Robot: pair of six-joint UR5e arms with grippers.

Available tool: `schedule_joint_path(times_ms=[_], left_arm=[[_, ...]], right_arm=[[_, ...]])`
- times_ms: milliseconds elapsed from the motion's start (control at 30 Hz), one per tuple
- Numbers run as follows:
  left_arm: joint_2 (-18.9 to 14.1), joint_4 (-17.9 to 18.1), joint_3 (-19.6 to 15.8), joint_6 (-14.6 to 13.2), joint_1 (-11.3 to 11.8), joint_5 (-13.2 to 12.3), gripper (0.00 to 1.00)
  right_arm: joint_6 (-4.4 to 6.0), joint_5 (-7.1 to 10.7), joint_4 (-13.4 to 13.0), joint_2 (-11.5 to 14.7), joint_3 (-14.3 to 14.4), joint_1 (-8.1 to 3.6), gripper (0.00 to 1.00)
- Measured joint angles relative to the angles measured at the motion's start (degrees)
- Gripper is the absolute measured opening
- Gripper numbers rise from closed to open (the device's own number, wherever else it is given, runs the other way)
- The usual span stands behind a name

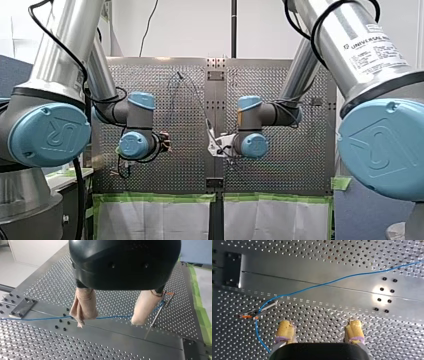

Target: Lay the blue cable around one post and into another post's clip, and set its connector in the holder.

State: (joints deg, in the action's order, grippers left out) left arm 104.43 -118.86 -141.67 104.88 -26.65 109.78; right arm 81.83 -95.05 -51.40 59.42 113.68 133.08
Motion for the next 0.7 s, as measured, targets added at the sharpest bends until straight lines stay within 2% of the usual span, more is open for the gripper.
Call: schedule_joint_path(times_ms=[200,333,467,700], left_arm=[[-0.03,-1.25,0.01,0.3,-0.08,0.26,1.0],[-0.03,-1.58,0.01,0.98,-0.09,0.28,1.0],[-0.03,-1.76,0.01,2.12,-0.09,0.18,1.0],[-0.04,-3.25,0.01,2.89,-0.09,0.16,1.0]], right_arm=[[0.15,-1.73,-1.77,-0.04,0.02,0.64,0.98],[1.12,-3.32,-2.0,-0.07,0.01,0.71,0.98],[1.46,-4.22,-1.45,-0.04,0.01,0.69,0.98],[1.06,-5.28,0.39,0.03,-0.05,0.57,0.98]])
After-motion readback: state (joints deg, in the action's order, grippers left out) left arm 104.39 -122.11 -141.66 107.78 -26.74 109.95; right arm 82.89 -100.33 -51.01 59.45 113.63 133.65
